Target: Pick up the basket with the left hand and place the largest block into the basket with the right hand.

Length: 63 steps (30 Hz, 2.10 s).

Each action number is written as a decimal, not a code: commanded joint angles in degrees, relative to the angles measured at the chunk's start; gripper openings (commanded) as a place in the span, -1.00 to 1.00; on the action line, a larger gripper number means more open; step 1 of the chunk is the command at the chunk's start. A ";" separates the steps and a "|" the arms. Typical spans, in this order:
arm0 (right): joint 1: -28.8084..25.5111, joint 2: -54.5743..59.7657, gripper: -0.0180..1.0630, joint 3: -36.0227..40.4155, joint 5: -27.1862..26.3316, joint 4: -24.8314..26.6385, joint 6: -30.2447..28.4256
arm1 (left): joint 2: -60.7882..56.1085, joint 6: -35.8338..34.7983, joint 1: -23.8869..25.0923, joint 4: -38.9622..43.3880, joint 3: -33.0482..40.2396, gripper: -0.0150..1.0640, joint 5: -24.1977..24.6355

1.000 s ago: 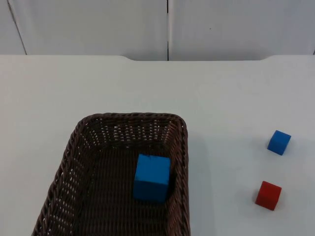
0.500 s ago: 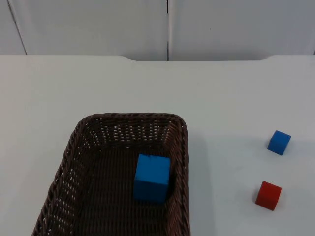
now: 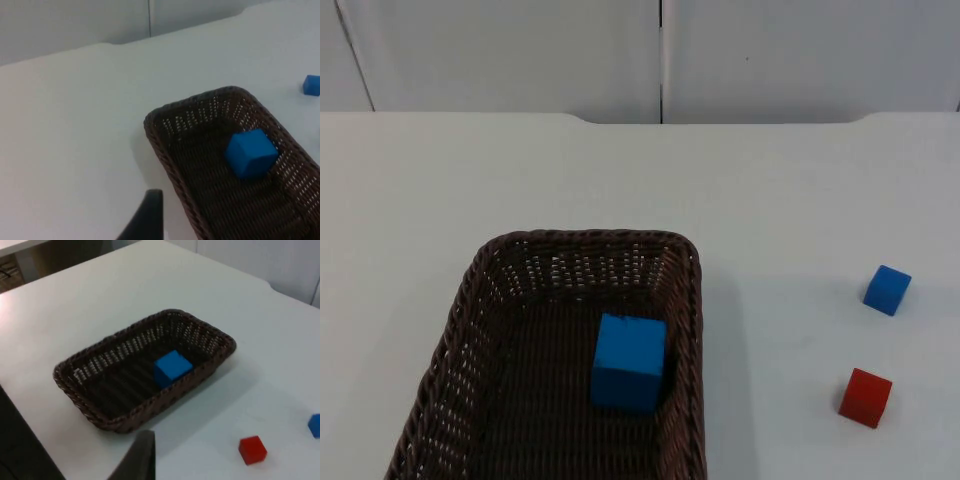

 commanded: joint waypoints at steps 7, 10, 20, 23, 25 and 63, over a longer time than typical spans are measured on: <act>-0.07 -6.13 0.74 0.87 5.13 -3.86 3.12 | -3.60 -2.74 0.01 0.75 1.42 0.72 1.30; 0.06 -6.13 0.74 1.91 7.21 -3.86 3.12 | -3.60 -2.74 0.01 1.79 1.84 0.72 3.40; 0.06 -6.13 0.74 2.70 7.94 -3.86 3.01 | -3.60 -2.90 0.01 2.83 2.57 0.72 3.55; 0.06 -6.13 0.74 2.70 7.94 -3.86 3.01 | -3.60 -2.90 0.01 2.83 2.57 0.72 3.55; 0.06 -6.13 0.74 2.70 7.94 -3.86 3.01 | -3.60 -2.79 0.01 2.71 2.56 0.72 3.55; 0.06 -6.13 0.98 2.70 7.94 -4.23 3.01 | -3.60 -2.79 0.01 2.52 2.56 0.97 3.55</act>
